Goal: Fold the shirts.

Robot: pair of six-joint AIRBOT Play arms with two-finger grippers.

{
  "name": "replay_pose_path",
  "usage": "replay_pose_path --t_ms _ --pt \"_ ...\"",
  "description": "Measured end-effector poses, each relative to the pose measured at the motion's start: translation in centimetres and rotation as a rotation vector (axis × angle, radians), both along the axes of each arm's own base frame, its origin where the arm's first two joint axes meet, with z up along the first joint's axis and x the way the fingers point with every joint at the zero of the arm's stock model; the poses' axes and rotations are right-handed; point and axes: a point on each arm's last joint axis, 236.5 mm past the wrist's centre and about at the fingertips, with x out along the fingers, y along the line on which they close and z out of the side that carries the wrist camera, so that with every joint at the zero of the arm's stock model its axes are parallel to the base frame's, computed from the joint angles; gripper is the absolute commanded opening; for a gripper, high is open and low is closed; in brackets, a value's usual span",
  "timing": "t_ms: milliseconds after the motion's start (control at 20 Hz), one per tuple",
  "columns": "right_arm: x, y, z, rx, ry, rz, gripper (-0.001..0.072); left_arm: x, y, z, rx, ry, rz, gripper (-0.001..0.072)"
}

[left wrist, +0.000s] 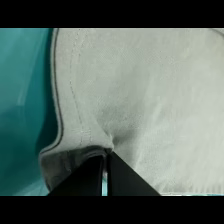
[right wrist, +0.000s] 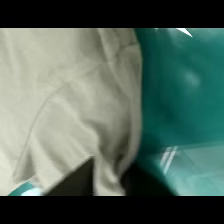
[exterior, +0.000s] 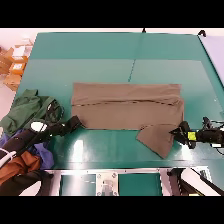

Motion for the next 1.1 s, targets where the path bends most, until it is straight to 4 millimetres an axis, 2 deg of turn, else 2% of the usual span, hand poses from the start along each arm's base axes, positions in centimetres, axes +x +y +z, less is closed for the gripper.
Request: replay_pose_path --t_ms 200,350,450,600,750,900,1100 --pt "0.1 0.0 0.1 -0.024 -0.003 0.06 0.0019 -0.2 -0.7 0.7 -0.015 -0.002 -0.035 0.0029" --pt "-0.7 -1.5 0.8 -0.077 0.044 0.133 0.0019 -0.8 -1.2 1.9 -0.015 -0.003 -0.092 0.0029" --pt "-1.3 -3.0 1.5 -0.135 0.085 0.159 0.0019 -2.3 -0.8 1.9 0.023 0.043 -0.134 0.0029" --pt "-2.5 -3.8 2.8 -0.168 0.134 0.172 0.0019 -4.2 0.9 1.7 0.119 0.113 -0.172 0.0029" --pt "-2.9 -4.2 3.8 -0.188 0.153 0.175 0.0019 -3.8 1.8 3.3 0.178 0.107 -0.184 0.0029" --pt "-1.0 -4.1 5.8 -0.175 0.088 0.165 0.0019 -1.5 1.9 6.6 0.211 0.032 -0.206 0.0029" --pt "4.5 -3.5 10.3 -0.164 -0.096 0.168 0.0019 2.1 1.6 10.3 0.239 -0.052 -0.227 0.0029"
